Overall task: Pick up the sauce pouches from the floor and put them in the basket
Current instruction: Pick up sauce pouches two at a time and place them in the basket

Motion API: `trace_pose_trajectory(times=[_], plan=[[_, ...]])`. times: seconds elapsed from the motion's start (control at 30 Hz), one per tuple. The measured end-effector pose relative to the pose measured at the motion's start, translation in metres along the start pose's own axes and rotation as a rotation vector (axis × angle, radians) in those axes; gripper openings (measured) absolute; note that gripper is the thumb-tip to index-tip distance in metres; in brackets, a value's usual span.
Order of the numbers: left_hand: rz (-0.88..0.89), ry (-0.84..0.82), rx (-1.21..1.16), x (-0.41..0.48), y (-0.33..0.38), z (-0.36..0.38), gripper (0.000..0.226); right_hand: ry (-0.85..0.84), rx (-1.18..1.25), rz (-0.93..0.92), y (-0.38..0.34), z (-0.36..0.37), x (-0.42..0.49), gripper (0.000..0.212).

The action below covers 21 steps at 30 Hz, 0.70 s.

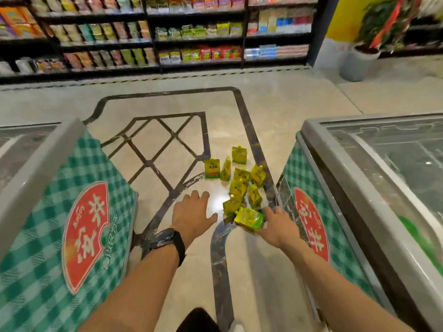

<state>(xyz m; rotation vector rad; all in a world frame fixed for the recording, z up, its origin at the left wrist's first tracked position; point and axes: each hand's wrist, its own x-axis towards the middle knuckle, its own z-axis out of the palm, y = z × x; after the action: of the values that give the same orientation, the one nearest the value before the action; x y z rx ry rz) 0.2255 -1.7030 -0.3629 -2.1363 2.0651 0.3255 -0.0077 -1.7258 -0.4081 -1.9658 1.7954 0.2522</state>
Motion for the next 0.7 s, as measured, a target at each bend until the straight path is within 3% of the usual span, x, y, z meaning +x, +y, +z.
trace_pose_trajectory(times=[0.33, 0.53, 0.7], plan=[[0.157, -0.199, -0.015, 0.233, -0.045, 0.088, 0.057, -0.102, 0.009, 0.203, -0.011, 0.034, 0.195, 0.056], [0.235, -0.289, 0.020, 0.361, -0.060, 0.245, 0.055, -0.229, -0.011, 0.245, 0.016, 0.164, 0.349, 0.064], [0.246, -0.216, 0.014, 0.477, -0.058, 0.412, 0.061, -0.231, -0.081, 0.172, 0.057, 0.313, 0.497, 0.077]])
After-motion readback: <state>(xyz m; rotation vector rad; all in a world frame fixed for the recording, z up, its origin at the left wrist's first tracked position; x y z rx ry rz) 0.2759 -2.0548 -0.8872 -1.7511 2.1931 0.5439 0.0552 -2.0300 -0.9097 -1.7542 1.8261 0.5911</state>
